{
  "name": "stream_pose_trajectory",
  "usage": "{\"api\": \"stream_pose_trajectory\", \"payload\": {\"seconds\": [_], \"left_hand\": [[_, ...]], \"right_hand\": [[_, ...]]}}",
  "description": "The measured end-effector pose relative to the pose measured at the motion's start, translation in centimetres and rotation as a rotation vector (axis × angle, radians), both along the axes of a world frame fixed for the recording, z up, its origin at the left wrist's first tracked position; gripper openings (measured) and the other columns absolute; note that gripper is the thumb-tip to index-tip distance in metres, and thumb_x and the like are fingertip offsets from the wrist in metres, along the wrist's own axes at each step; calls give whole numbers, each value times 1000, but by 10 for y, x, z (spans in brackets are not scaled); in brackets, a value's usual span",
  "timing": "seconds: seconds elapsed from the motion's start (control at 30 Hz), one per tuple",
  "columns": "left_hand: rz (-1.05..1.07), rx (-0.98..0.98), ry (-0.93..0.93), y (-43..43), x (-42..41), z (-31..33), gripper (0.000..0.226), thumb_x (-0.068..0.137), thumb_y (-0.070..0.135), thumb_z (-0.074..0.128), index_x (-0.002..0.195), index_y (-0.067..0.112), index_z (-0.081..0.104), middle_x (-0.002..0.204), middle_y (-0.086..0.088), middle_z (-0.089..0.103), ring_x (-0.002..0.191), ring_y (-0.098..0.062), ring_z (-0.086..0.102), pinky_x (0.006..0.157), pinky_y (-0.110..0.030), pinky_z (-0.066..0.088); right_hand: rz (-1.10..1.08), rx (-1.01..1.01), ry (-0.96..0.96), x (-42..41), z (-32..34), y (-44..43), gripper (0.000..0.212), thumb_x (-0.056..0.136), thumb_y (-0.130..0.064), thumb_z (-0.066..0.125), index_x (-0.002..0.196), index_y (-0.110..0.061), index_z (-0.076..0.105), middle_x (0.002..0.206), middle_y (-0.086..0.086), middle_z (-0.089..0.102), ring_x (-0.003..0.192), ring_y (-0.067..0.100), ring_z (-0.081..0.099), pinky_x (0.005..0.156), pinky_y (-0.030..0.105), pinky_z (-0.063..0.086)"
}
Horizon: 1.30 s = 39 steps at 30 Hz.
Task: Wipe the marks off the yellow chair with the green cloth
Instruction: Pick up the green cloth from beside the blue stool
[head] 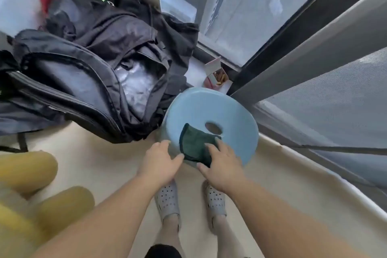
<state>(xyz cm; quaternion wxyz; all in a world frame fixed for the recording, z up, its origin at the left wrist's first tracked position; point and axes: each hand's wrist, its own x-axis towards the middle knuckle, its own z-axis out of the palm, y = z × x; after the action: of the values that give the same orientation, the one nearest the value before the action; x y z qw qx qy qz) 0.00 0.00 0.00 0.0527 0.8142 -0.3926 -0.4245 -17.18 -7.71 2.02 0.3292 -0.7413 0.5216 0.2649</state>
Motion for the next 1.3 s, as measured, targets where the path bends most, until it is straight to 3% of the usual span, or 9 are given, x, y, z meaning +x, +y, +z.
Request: {"api": "stream_pose_trajectory", "payload": {"seconds": [0.27, 0.37, 0.47, 0.6, 0.73, 0.8, 0.9, 1.13, 1.3], "left_hand": [[284, -77, 21, -30, -45, -50, 34, 91, 28, 60, 123, 19, 61, 107, 1, 61, 99, -19, 57, 84, -35, 51], [535, 13, 103, -36, -54, -51, 13, 89, 19, 58, 96, 18, 70, 95, 1, 70, 90, -22, 64, 72, -28, 50], [664, 51, 228, -33, -66, -30, 16, 88, 16, 58, 77, 15, 69, 86, -3, 72, 86, -28, 67, 75, -36, 57], [590, 79, 259, -22, -84, 12, 9, 94, 14, 53, 99, 16, 61, 105, -4, 64, 94, -22, 58, 82, -31, 48], [824, 172, 535, 0, -114, 15, 54, 93, -1, 51, 144, 10, 39, 123, -12, 52, 106, -26, 52, 85, -29, 43], [806, 202, 484, 9, -121, -14, 50, 96, 1, 50, 144, 6, 41, 129, -15, 53, 110, -27, 53, 74, -20, 36], [657, 308, 305, 44, -118, -68, 43, 96, 12, 51, 140, 10, 49, 138, -11, 54, 120, -28, 53, 78, -19, 34], [621, 368, 256, 115, -90, -189, 45, 95, 27, 55, 138, 16, 49, 126, -12, 58, 103, -24, 56, 86, -26, 45], [547, 282, 351, 127, -79, -298, 47, 99, 26, 48, 146, 22, 42, 140, -7, 51, 120, -24, 52, 89, -24, 40]], "right_hand": [[206, 7, 45, -14, -48, -10, 75, 95, -55, 49, 159, -30, 19, 169, 1, 7, 155, 26, 6, 120, 47, 18], [230, 75, 56, -22, -42, -5, 65, 99, -51, 46, 156, -28, 27, 164, 2, 20, 149, 28, 20, 117, 45, 25], [268, 198, 68, -33, -22, 1, 48, 100, -44, 44, 144, -23, 44, 150, 2, 40, 133, 30, 41, 105, 42, 40], [391, 271, 52, -55, 22, 1, 61, 100, -43, 46, 153, -18, 32, 163, 0, 24, 146, 28, 29, 112, 44, 35], [369, 310, 54, -71, 34, -1, 71, 102, -39, 45, 160, -14, 13, 168, -1, 8, 152, 27, 21, 117, 46, 32], [289, 304, -7, -74, 7, -2, 55, 102, -32, 45, 151, -12, 31, 161, 7, 26, 143, 31, 37, 111, 40, 38], [318, 359, 30, -81, -51, 22, 45, 102, -25, 43, 144, -10, 46, 148, 12, 45, 133, 31, 46, 106, 34, 39], [358, 443, 148, -73, -201, 78, 55, 104, -36, 43, 155, -16, 36, 158, 10, 37, 145, 28, 34, 118, 34, 29], [310, 402, 137, -45, -332, 103, 50, 104, -35, 45, 150, -16, 40, 158, 11, 32, 134, 27, 44, 110, 32, 39]]}}
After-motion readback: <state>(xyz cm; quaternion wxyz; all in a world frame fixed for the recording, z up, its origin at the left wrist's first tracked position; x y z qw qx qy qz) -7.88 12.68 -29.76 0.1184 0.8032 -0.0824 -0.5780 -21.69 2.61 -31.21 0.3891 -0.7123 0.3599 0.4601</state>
